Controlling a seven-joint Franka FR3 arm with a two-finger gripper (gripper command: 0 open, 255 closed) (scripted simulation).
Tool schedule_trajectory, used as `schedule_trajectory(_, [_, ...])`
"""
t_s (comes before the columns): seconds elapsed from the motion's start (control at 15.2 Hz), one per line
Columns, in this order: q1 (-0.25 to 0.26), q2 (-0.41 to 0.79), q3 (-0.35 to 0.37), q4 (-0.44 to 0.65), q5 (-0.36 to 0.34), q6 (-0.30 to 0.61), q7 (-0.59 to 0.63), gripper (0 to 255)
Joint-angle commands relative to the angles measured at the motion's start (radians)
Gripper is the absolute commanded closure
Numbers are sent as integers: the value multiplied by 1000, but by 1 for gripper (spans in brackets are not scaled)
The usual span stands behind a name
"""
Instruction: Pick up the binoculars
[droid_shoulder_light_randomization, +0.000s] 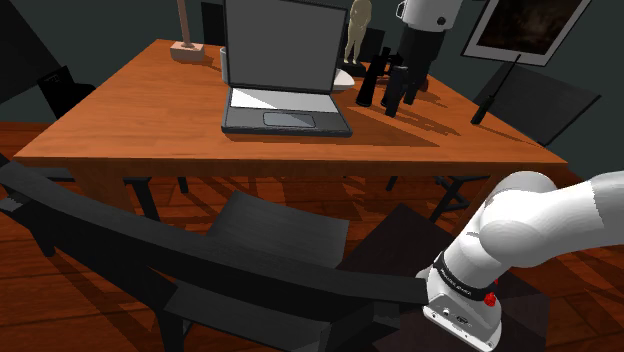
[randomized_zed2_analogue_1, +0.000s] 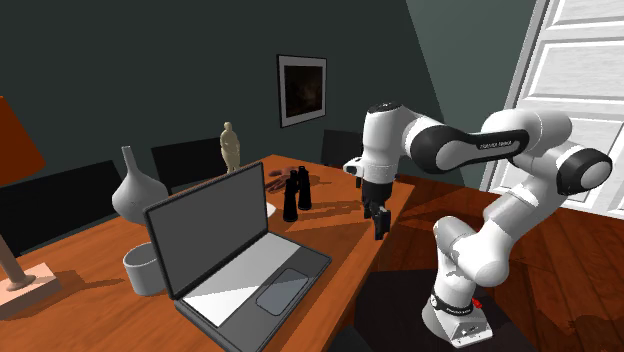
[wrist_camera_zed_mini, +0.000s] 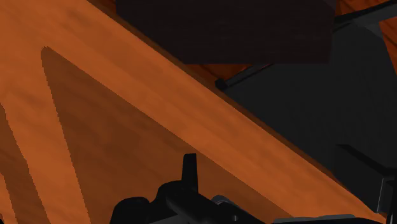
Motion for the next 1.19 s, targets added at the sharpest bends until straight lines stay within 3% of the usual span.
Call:
schedule_trajectory(0.0, [0, 0, 0, 0, 0, 0, 0, 0])
schedule_trajectory(0.59, [-51, 245, -146, 223, -80, 39, -174, 0])
schedule_trajectory(1.12, [-82, 500, -258, 501, -83, 33, -332, 0])
